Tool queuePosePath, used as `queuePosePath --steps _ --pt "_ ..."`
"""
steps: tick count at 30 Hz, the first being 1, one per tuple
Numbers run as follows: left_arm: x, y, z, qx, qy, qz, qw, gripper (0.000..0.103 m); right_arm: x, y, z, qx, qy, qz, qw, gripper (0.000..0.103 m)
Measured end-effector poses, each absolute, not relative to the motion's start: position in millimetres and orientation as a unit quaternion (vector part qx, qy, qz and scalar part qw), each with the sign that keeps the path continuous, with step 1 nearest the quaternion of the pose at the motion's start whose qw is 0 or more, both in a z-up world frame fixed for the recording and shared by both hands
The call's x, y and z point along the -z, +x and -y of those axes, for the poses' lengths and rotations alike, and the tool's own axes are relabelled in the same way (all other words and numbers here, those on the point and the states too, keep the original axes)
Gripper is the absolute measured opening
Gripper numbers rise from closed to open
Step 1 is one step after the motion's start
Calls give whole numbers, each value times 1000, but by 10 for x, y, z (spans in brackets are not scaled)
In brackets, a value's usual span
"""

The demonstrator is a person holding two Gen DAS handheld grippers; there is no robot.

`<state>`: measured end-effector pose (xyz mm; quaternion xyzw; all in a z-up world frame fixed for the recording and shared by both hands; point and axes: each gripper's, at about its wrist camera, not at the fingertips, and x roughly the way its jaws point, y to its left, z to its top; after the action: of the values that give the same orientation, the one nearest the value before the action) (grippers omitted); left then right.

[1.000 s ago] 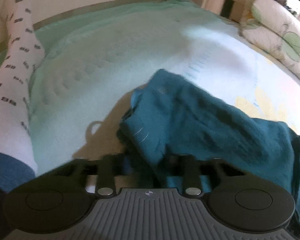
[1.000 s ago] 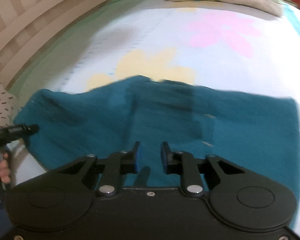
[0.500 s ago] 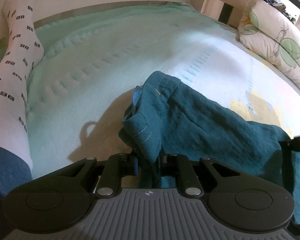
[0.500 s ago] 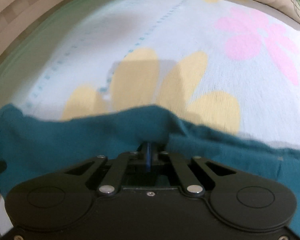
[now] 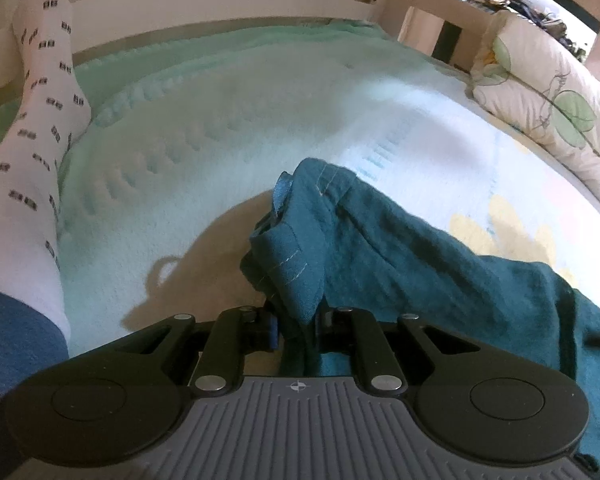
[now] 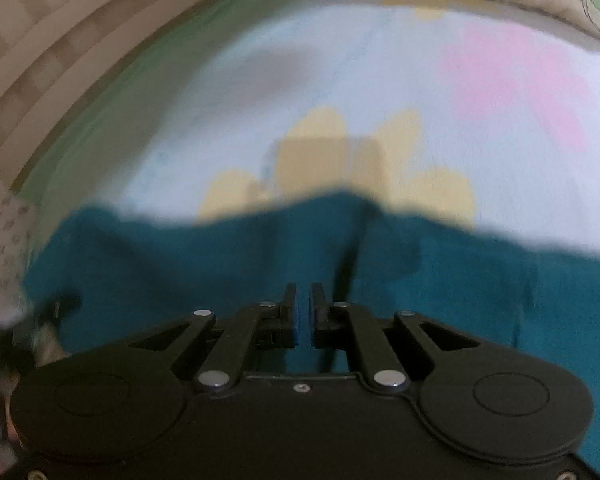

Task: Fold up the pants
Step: 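Lift the hems with the left gripper and fold them onto the waistband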

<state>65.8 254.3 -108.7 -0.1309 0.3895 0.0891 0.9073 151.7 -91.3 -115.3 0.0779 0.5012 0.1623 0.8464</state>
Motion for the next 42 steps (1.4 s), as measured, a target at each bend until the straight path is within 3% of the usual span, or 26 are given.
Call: queuePosePath --steps 7,12,21,28,34,42 --pt "798 654 -2424 -80 -108 -367 921 14 1482 770 1034 -164 79 -538 823 12" --pt "432 638 -2144 -57 -63 -330 940 13 1586 806 1143 -153 126 -533 823 11" --pt "-164 545 -997 77 -7 -271 960 14 1416 634 1675 -121 167 -509 836 15" --pt "339 624 62 184 -10 -334 925 17 1475 523 2381 -45 212 -514 830 17" --pt "928 829 391 203 -34 -422 883 18 1517 588 2566 -4 225 -529 818 18" --pt "854 705 564 213 -10 -414 885 20 1681 749 2547 3 243 -538 807 11"
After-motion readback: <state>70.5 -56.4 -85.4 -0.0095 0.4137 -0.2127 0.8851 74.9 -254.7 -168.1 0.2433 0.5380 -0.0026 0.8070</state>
